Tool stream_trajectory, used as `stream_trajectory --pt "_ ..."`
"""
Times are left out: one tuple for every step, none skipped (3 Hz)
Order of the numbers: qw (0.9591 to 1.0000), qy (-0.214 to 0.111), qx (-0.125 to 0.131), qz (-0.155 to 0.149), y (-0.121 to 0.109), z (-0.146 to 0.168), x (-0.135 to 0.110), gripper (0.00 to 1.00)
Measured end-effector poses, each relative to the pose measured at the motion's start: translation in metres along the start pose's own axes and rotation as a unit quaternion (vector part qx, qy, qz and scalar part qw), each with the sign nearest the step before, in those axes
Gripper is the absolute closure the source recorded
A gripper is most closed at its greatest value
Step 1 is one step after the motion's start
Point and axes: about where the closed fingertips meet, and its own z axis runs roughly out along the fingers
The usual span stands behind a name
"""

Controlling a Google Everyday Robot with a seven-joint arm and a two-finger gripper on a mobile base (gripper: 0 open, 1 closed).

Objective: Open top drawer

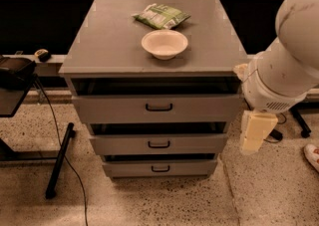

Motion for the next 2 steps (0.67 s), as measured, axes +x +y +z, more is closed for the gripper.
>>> stream_trajectory --pt "1.0 -0.003 -0.002 -0.003 -0.001 -0.001 -0.002 0.0" --pt "0.999 -0.033 -0.002 -0.03 -0.013 0.029 -0.005 0.0"
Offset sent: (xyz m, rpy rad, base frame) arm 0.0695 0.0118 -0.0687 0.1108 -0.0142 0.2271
